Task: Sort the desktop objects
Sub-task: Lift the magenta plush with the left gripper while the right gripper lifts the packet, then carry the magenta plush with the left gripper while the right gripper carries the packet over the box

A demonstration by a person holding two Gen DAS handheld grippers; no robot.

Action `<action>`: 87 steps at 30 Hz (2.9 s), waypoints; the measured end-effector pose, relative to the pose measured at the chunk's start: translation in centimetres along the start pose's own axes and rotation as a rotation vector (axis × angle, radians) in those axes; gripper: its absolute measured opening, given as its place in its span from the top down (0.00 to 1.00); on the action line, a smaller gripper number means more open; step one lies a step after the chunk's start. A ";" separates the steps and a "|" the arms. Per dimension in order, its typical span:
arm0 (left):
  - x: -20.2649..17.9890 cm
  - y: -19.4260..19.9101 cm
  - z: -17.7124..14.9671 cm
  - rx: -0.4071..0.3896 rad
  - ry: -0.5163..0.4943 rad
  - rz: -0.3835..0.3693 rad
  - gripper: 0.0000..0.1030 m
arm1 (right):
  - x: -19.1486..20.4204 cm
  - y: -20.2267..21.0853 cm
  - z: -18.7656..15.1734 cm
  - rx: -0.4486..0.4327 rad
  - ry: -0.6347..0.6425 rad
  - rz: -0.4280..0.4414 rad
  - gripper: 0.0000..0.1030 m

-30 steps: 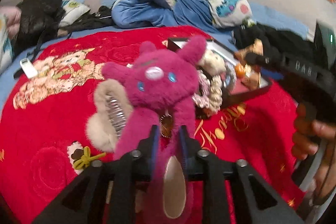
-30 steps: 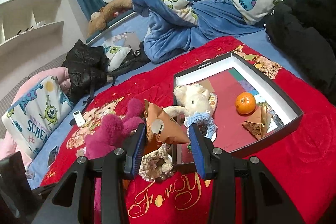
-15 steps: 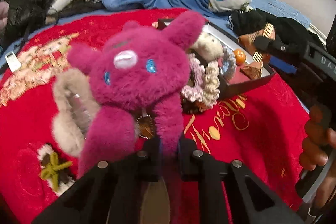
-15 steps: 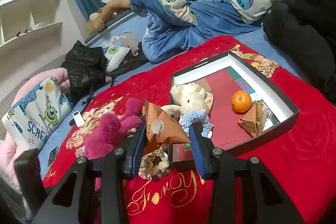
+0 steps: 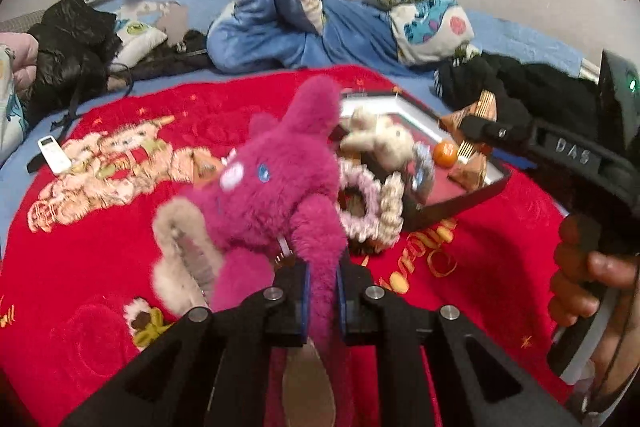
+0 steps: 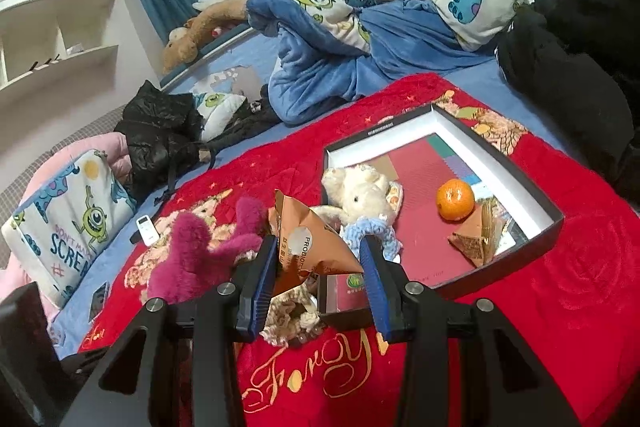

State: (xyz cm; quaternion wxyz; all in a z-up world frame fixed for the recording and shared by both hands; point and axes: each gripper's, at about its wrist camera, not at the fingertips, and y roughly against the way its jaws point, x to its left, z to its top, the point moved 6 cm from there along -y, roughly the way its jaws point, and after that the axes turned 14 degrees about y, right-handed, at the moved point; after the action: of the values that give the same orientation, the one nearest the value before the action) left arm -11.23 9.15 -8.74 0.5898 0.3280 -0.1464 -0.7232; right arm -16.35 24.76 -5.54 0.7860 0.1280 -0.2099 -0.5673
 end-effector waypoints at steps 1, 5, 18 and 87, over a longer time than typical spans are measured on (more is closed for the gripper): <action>0.0 0.4 0.4 -0.013 0.005 0.005 0.90 | 0.0 0.2 0.2 -0.010 0.001 -0.001 0.61; -0.2 2.0 1.9 -0.060 0.009 0.014 0.90 | 0.0 1.2 0.9 -0.042 0.009 -0.007 0.61; -2.9 6.5 9.7 -0.227 -0.005 0.022 0.90 | -2.9 2.1 1.6 -0.069 -0.051 -0.036 0.61; -15.7 -19.6 7.2 -0.003 -0.016 0.008 0.90 | -12.9 -6.7 0.0 0.172 0.174 -0.222 0.61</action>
State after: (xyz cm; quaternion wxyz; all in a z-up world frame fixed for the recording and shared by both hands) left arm -29.32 27.94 -10.38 0.5920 0.3209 -0.1510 -0.7238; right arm -25.41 34.74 -10.85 0.7200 0.2658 -0.1733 -0.6172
